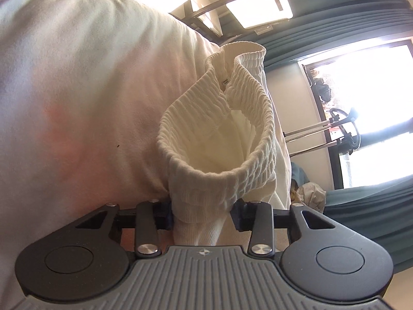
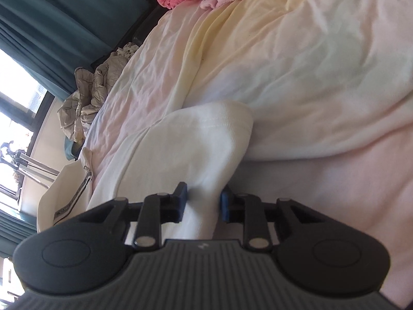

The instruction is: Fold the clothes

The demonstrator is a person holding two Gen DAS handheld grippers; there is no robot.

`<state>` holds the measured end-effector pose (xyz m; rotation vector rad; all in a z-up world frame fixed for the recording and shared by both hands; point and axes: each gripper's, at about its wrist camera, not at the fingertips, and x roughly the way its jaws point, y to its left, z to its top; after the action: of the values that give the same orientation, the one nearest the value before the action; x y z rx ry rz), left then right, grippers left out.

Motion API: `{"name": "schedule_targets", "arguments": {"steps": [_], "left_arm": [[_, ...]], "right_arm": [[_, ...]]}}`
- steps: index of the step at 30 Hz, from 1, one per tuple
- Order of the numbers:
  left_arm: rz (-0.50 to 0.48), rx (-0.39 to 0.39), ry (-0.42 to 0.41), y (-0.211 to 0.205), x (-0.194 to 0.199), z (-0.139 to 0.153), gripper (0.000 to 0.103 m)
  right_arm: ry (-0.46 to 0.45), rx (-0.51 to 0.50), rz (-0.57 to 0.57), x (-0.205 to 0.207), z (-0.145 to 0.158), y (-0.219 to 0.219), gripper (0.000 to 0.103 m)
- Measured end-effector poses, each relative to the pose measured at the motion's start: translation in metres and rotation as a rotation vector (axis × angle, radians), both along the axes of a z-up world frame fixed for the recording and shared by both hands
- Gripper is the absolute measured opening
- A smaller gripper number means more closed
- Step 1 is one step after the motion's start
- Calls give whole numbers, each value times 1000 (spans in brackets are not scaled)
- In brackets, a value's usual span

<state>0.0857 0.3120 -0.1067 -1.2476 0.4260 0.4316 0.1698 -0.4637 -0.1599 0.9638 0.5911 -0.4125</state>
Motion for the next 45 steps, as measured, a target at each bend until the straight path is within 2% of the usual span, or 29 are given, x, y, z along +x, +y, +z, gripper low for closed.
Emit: {"name": "schedule_targets", "arguments": {"steps": [2,4,8,10,13,16,19,21,23,26,28,30,33,34,36,37,39,41,45], "left_arm": [[19,19,-15,-3,-1,3,31],[44,33,-23,-6,-7,7,28],[97,4,-77,2,-28,23,23],[115,-18,-111,16,-42,36,22],[122,-36,-122,43,-63,60,19],[111,-116,-103,70,-85,76,17],[62,-125,-50,86,-96,79,17],[34,-133,-30,92,-102,71,17],[21,-132,-7,95,-105,55,17],[9,-104,28,96,-111,27,18],[13,-87,54,96,-111,16,19],[16,-69,80,96,-111,5,21],[-2,-33,90,94,-110,7,22],[-9,-16,97,93,-110,11,25],[-32,29,114,88,-110,21,40],[-41,51,120,85,-110,26,44],[-65,120,137,80,-113,39,63],[-68,249,185,70,-115,60,73],[-93,440,205,48,-114,93,84]], "right_arm": [[-16,-41,-13,1,4,4,4],[-1,-128,-2,6,13,12,4],[-76,-147,-19,1,33,9,3],[-110,-156,-23,-4,42,4,3],[-125,-179,-14,-8,53,2,3],[-158,-208,-9,-13,67,3,3],[-209,-236,-30,-24,82,2,3],[-174,-245,-43,-28,83,-4,3],[-93,-175,-54,-31,70,-16,3],[61,19,-92,-39,28,-37,4],[113,104,-111,-43,6,-43,4],[104,149,-135,-44,-2,-44,4],[115,100,-118,-38,0,-36,6],[119,81,-109,-36,1,-33,9],[124,67,-110,-36,4,-31,10],[127,65,-114,-37,5,-31,12],[132,36,-128,-39,10,-31,23],[133,-10,-150,-43,19,-31,54],[103,-127,-142,-47,41,-24,56]]}}
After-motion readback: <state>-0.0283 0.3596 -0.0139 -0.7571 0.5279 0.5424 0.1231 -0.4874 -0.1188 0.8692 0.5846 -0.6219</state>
